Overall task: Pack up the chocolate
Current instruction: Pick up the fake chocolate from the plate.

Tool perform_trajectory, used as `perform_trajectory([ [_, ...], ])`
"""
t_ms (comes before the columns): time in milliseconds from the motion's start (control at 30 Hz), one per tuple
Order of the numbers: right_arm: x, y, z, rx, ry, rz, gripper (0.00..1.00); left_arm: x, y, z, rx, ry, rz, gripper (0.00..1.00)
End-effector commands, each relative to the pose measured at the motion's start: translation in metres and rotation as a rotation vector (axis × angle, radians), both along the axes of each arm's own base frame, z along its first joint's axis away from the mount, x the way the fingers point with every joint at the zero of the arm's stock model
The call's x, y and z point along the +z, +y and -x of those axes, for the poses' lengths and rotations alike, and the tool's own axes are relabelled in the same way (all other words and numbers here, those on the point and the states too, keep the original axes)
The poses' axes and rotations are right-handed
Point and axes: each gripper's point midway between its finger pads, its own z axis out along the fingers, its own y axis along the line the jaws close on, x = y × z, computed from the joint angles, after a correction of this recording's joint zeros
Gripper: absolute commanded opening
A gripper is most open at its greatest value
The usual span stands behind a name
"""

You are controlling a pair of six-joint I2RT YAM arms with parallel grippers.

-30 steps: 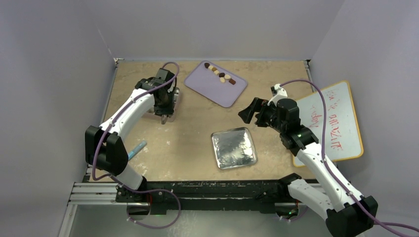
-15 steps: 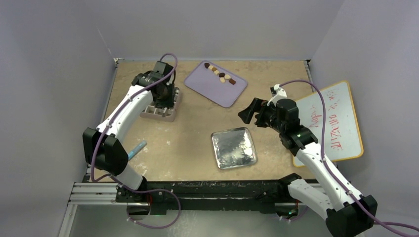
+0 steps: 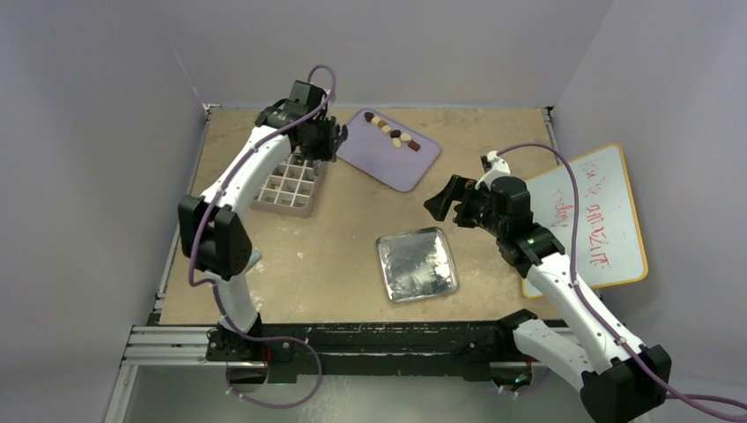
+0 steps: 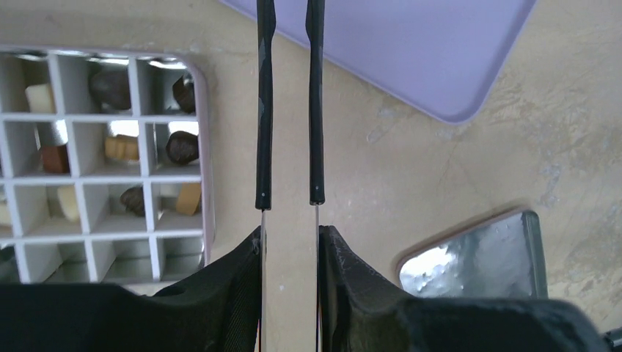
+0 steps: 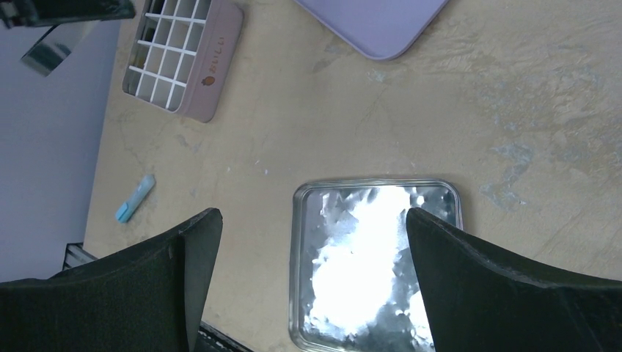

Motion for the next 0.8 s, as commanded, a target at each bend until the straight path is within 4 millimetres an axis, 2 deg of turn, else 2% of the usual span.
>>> perform_trajectory([
  [0,0.007,0.001,-0.006,0.002,-0.034,0.005,0.97,-0.001,-0.027,-0.043,-0.061,-0.059,0.043,0.27],
  [100,0.008,0.002,-0.008,0.0,-0.037,0.0,0.97,-0.007,-0.045,-0.066,-0.076,-0.094,0.039,0.27],
  [200,0.009,0.002,-0.009,-0.002,-0.035,0.002,0.97,-0.011,-0.053,-0.092,-0.071,-0.148,0.036,0.27],
  [400,0.017,0.001,-0.013,-0.012,-0.054,0.003,0.97,-0.036,-0.056,-0.135,-0.037,-0.224,-0.005,0.27],
  [533,0.023,0.001,-0.013,-0.012,-0.06,0.0,0.97,-0.047,-0.062,-0.15,-0.05,-0.258,-0.007,0.27],
  [767,0.027,-0.005,-0.01,-0.033,-0.074,0.012,0.97,-0.057,-0.065,-0.164,-0.099,-0.303,-0.036,0.29],
])
